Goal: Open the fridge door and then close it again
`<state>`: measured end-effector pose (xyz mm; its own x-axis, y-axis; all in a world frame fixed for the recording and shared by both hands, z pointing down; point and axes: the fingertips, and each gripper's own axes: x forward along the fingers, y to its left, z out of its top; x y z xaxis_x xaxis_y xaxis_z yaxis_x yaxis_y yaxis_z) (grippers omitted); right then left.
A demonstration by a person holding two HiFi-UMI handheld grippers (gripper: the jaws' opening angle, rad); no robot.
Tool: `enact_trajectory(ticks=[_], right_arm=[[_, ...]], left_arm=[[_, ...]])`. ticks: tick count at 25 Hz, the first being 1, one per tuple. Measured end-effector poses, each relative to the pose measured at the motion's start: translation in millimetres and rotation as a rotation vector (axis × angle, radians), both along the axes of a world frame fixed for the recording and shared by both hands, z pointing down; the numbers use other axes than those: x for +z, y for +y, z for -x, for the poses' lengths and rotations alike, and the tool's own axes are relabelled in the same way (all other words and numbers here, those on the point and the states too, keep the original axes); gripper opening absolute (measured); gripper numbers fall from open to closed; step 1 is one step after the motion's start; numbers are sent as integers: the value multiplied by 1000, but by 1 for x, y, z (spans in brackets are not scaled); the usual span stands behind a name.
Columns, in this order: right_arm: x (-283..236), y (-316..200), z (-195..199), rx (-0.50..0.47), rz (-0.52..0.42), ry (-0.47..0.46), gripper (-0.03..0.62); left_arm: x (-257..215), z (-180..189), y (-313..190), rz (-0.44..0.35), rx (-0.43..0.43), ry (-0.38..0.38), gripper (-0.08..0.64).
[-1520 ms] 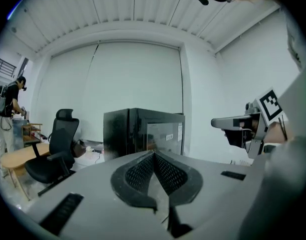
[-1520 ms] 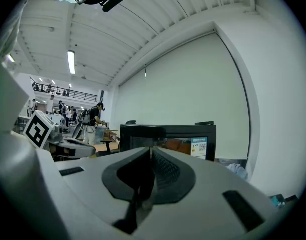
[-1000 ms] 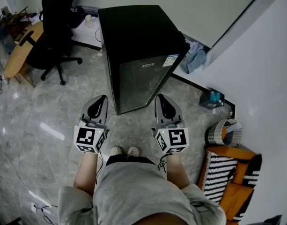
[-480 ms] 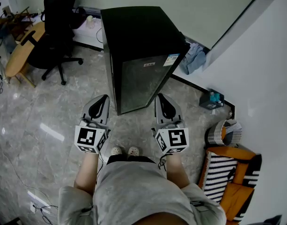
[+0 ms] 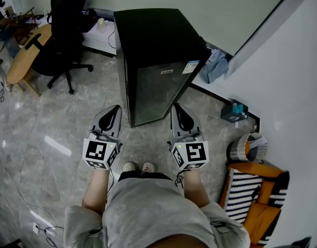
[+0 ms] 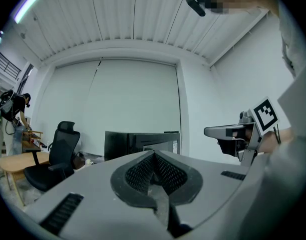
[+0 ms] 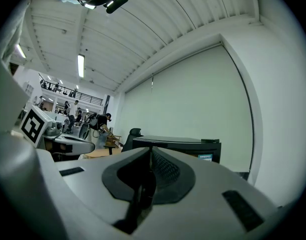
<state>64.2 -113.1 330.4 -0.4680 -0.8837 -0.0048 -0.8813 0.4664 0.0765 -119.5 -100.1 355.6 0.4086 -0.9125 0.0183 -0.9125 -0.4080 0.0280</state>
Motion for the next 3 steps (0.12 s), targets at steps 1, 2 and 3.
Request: enact_trajectory(ticks=[1, 2, 3], right_arm=[[-1, 1, 1, 0, -1, 0, 26], [-1, 1, 1, -1, -3, 1, 26], [-2, 2, 2, -2, -4, 2, 26]], left_arm=[[0, 0, 1, -1, 1, 0, 14], [-1, 1, 1, -2, 1, 1, 14], [-1, 1, 2, -3, 2, 1, 14]])
